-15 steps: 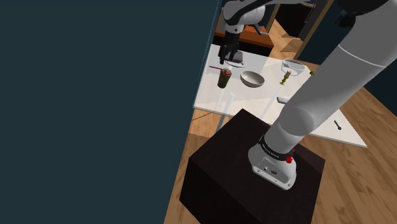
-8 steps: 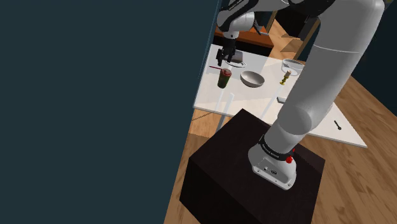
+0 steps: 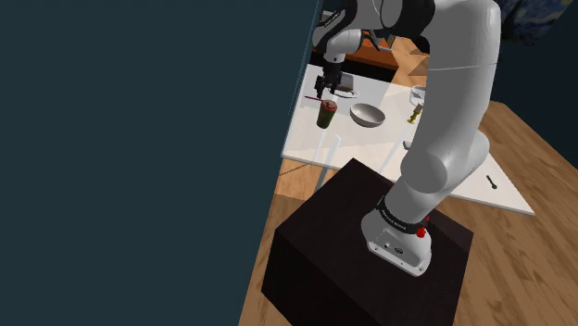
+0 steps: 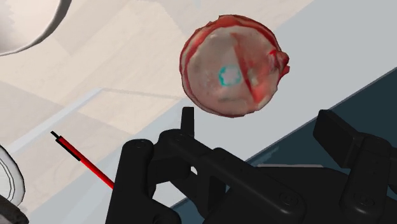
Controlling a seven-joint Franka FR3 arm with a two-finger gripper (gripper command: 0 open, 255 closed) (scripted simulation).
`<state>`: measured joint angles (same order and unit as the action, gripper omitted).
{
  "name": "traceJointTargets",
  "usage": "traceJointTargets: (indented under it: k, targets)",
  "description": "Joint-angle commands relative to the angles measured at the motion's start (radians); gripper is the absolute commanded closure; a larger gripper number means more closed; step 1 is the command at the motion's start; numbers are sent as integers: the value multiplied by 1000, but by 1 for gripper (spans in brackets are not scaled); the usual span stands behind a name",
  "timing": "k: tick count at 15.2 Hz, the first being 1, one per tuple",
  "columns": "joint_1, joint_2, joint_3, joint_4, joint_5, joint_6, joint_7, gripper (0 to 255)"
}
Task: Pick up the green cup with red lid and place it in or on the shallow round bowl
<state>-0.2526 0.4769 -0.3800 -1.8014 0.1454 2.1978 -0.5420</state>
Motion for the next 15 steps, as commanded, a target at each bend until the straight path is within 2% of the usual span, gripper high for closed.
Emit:
traceJointTargets:
  k: [1, 6, 14, 15]
  targets:
    - [-7, 21, 4, 4, 9, 17, -6, 0]
    - [-17, 64, 15, -12, 27, 74, -18, 0]
    - [-17, 64, 15, -12, 27, 74, -18, 0]
    - [-17, 64, 15, -12, 27, 74, -18, 255]
